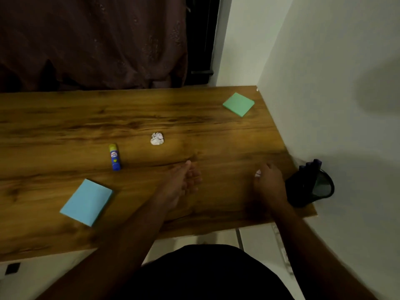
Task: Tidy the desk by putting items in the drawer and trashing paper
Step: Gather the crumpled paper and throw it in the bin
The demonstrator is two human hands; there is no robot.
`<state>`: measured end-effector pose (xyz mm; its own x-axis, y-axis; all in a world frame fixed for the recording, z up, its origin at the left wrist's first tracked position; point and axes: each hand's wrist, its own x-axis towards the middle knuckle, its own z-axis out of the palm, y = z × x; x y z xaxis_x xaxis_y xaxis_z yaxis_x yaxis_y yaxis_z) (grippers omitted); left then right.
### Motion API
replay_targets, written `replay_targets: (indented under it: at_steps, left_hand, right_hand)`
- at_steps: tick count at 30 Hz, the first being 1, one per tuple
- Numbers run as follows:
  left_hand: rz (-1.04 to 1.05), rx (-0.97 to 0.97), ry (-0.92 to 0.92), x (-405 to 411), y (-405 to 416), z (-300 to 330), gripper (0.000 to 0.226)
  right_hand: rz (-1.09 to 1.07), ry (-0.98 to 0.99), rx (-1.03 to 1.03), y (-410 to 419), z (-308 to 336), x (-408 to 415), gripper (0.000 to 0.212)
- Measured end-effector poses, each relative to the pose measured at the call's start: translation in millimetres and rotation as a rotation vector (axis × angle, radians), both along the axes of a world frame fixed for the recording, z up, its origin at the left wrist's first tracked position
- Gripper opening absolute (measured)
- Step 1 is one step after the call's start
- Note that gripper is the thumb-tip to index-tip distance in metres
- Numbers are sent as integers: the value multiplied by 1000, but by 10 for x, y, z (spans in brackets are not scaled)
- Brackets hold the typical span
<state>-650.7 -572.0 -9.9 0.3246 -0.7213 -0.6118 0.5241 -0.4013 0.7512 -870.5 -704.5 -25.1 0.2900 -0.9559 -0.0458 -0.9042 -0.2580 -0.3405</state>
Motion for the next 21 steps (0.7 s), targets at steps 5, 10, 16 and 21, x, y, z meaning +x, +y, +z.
replay_targets:
  at_steps: [5, 10, 16, 21]
  left_hand:
    - [120, 36, 130, -105, -86, -56, 41]
    - [244, 42, 260, -82, -92, -66, 60]
    - [297, -107, 315, 69, 47, 17, 65]
    - [469, -94, 318, 338, 233, 109, 41]
  right_hand:
    - [223, -112, 39, -38, 63, 145, 12]
    - [446, -338, 183, 211, 310, 707, 46]
    - [835, -308, 229, 573, 434, 1299, 67]
    - [921, -401, 199, 601, 437, 1655, 65]
